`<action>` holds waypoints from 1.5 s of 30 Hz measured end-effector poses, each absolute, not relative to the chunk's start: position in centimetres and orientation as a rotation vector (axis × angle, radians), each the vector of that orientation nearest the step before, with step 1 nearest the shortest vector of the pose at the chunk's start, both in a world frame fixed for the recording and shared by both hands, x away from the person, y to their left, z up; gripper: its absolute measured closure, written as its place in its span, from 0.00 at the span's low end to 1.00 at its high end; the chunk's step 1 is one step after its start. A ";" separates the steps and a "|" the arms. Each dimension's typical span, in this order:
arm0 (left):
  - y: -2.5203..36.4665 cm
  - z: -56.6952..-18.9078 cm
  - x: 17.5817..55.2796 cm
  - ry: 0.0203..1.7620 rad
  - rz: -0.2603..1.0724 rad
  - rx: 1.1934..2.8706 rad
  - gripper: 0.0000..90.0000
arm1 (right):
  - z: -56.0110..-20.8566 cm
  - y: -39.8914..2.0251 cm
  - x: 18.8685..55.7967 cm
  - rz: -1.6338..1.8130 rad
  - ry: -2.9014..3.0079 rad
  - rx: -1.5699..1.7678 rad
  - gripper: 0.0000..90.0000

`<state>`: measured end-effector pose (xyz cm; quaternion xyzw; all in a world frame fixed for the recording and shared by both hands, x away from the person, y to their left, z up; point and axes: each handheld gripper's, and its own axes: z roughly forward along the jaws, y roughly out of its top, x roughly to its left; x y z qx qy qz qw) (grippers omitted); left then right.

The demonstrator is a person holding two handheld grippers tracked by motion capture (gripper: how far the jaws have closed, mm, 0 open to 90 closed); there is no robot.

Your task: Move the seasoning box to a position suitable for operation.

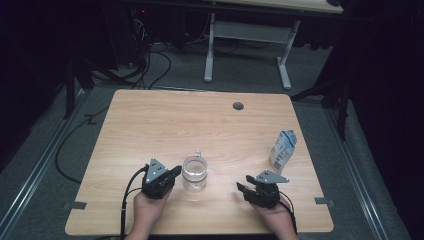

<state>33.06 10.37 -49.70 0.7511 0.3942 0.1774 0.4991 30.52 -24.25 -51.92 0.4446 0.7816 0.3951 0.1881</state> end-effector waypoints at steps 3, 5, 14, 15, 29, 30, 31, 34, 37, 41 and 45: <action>10.0 -49.7 32.2 0.935 0.420 1.824 1.00 | -51.9 -24.3 30.5 1.116 2.194 1.242 0.55; 9.8 -49.7 31.7 0.921 0.418 1.836 1.00 | -51.8 -24.3 30.5 1.118 2.187 1.250 0.55; 8.6 -49.6 30.1 0.869 0.401 1.866 1.00 | -51.6 -24.4 30.4 1.131 2.182 1.243 0.56; 8.2 -49.6 29.9 0.855 0.394 1.869 1.00 | -51.6 -24.4 30.4 1.132 2.183 1.240 0.56; 5.7 -49.7 29.2 0.783 0.349 1.884 1.00 | -51.6 -24.0 30.2 1.148 2.179 1.194 0.65; 5.7 -49.7 29.2 0.783 0.349 1.884 1.00 | -51.6 -24.0 30.2 1.159 2.178 1.200 0.66; 5.8 -49.7 29.3 0.791 0.345 1.881 1.00 | -51.5 -24.0 30.2 1.174 2.174 1.212 0.66; 6.3 -49.7 29.4 0.806 0.352 1.876 0.98 | -51.1 -23.5 30.2 1.179 2.169 1.190 0.67; 7.2 -49.6 29.7 0.838 0.358 1.862 0.96 | -50.6 -23.0 30.5 1.191 2.163 1.175 0.68; 8.1 -49.4 30.1 0.857 0.374 1.843 0.94 | -50.0 -22.0 31.5 1.206 2.161 1.164 0.69; 9.0 -49.3 30.4 0.865 0.398 1.829 0.94 | -49.3 -20.9 32.4 1.163 2.144 1.116 0.70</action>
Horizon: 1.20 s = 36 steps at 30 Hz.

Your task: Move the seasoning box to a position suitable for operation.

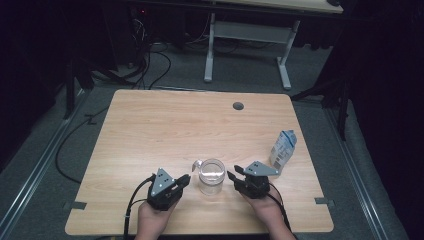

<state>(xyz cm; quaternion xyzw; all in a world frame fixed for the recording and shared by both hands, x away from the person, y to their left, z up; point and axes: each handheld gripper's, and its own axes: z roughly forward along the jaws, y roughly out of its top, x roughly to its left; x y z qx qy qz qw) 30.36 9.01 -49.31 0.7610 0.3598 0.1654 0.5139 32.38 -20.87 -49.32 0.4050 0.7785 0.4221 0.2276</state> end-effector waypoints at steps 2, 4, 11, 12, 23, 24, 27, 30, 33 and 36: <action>9.2 -49.3 30.3 0.868 0.411 1.820 0.94 | -49.3 -20.8 32.4 1.167 2.136 1.112 0.69; 9.5 -49.3 30.4 0.870 0.406 1.817 0.93 | -49.6 -20.9 32.2 1.171 2.146 1.113 0.69; 9.7 -49.1 30.4 0.884 0.401 1.796 0.92 | -50.0 -22.2 31.4 1.163 2.163 1.102 0.66; 9.6 -49.0 30.4 0.883 0.401 1.798 0.92 | -50.0 -22.5 31.4 1.172 2.162 1.112 0.66; 9.4 -48.5 30.4 0.884 0.400 1.782 0.89 | -49.3 -23.8 31.1 1.212 2.128 1.137 0.65; 9.3 -48.4 30.5 0.886 0.398 1.781 0.89 | -49.3 -23.8 31.2 1.216 2.127 1.140 0.65; 9.1 -48.0 30.8 0.889 0.395 1.771 0.89 | -49.2 -23.8 31.1 1.215 2.134 1.129 0.65; 8.6 -47.5 31.2 0.883 0.401 1.769 0.89 | -49.2 -23.7 31.1 1.219 2.137 1.125 0.65; 8.1 -46.9 31.7 0.878 0.411 1.766 0.91 | -49.2 -23.6 31.0 1.218 2.146 1.119 0.65; 7.6 -46.3 32.4 0.879 0.413 1.762 0.92 | -49.2 -23.4 31.0 1.214 2.151 1.112 0.65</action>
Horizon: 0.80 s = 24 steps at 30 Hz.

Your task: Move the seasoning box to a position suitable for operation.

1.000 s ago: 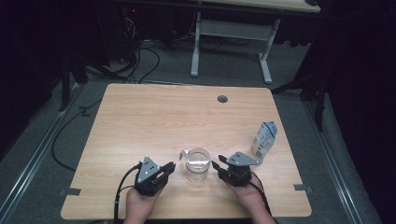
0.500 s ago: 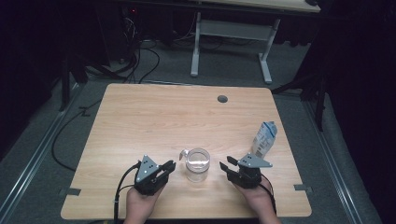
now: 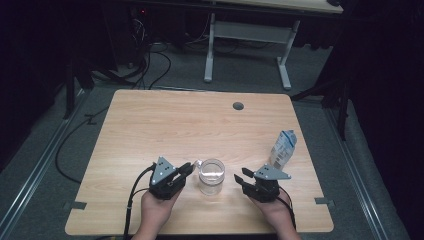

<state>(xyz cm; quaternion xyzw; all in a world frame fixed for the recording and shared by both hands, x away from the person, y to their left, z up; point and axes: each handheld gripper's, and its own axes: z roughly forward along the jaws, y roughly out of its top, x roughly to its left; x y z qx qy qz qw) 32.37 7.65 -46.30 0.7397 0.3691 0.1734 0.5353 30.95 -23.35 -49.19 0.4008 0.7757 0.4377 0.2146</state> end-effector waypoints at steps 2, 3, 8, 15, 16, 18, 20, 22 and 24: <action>7.4 -46.1 32.8 0.884 0.415 1.763 0.93 | -49.2 -23.2 30.9 1.217 2.156 1.108 0.65; 7.2 -46.0 33.0 0.886 0.416 1.760 0.93 | -49.2 -23.2 31.0 1.213 2.159 1.104 0.65; 6.8 -45.8 33.8 0.901 0.422 1.761 0.97 | -49.4 -22.9 30.9 1.209 2.172 1.096 0.66; 6.0 -45.9 34.3 0.909 0.428 1.773 1.00 | -49.5 -22.4 30.8 1.206 2.189 1.078 0.67; 5.9 -45.9 34.3 0.906 0.431 1.777 1.00 | -49.5 -22.3 30.8 1.208 2.190 1.077 0.68; 5.7 -45.9 34.4 0.905 0.431 1.779 1.00 | -49.5 -22.2 30.7 1.206 2.193 1.070 0.69; 5.6 -46.1 34.5 0.905 0.434 1.789 1.00 | -49.5 -22.1 30.7 1.209 2.195 1.068 0.70; 5.5 -46.2 34.5 0.903 0.442 1.791 1.00 | -49.5 -22.0 30.7 1.209 2.199 1.063 0.71; 5.4 -46.2 34.4 0.899 0.445 1.792 1.00 | -49.5 -21.9 30.7 1.213 2.202 1.057 0.71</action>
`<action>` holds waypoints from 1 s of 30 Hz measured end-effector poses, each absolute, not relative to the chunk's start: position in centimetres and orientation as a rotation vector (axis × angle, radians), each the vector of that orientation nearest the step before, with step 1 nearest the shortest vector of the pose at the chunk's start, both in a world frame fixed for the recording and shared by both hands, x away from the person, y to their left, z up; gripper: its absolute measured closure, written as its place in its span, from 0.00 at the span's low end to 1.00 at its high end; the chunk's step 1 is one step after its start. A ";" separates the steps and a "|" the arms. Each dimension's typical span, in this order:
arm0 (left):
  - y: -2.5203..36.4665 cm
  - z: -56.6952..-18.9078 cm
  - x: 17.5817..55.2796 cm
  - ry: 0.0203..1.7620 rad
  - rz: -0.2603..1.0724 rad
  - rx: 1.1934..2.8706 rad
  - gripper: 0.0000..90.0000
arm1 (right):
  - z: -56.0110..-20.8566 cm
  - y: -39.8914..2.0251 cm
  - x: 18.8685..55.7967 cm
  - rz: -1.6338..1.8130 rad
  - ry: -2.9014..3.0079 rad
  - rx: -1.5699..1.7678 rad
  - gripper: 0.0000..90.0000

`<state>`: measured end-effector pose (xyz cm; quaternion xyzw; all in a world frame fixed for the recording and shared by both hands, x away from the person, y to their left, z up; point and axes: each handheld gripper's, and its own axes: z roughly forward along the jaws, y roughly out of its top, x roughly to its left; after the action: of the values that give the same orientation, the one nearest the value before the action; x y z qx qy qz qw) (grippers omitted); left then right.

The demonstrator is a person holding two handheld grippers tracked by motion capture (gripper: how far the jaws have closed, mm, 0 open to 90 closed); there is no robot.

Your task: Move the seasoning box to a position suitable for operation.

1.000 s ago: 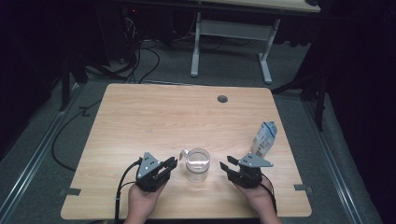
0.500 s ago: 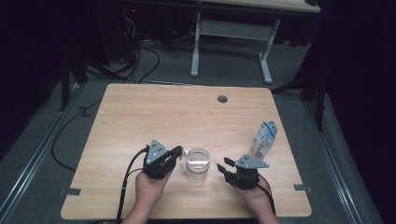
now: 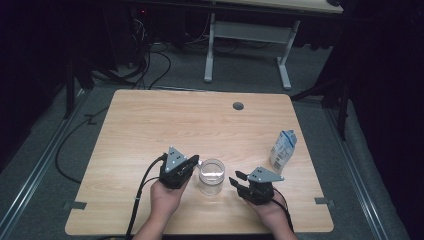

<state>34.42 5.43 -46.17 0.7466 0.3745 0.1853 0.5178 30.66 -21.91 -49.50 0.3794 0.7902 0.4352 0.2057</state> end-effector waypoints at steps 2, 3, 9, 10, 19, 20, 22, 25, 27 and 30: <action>5.4 -46.2 34.4 0.894 0.451 1.795 1.00 | -49.5 -21.8 30.6 1.214 2.204 1.053 0.73; 5.4 -46.2 34.4 0.893 0.452 1.795 1.00 | -49.5 -21.7 30.6 1.215 2.203 1.049 0.74; 5.3 -46.2 34.3 0.891 0.459 1.796 1.00 | -49.3 -21.2 30.4 1.228 2.212 1.021 0.85; 5.3 -46.2 34.3 0.889 0.458 1.796 1.00 | -49.3 -21.1 30.4 1.229 2.215 1.015 0.87; 4.9 -46.3 34.3 0.878 0.454 1.801 1.00 | -49.0 -20.9 30.1 1.254 2.211 0.978 1.00; 4.9 -46.3 34.3 0.878 0.453 1.800 1.00 | -48.9 -20.9 30.1 1.252 2.211 0.974 1.00; 4.9 -46.4 34.3 0.879 0.451 1.799 1.00 | -48.9 -20.9 30.0 1.262 2.206 0.969 1.00; 4.9 -46.4 34.3 0.876 0.454 1.801 1.00 | -48.7 -20.8 29.9 1.268 2.202 0.956 1.00; 4.9 -46.4 34.3 0.876 0.454 1.800 1.00 | -48.6 -20.8 29.8 1.271 2.200 0.955 1.00; 4.9 -46.3 34.2 0.877 0.460 1.801 1.00 | -48.6 -20.8 29.8 1.272 2.198 0.952 1.00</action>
<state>34.16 4.86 -46.30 0.7501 0.3654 0.1915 0.5169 29.82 -20.77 -48.58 0.3429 0.7918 0.4584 0.2129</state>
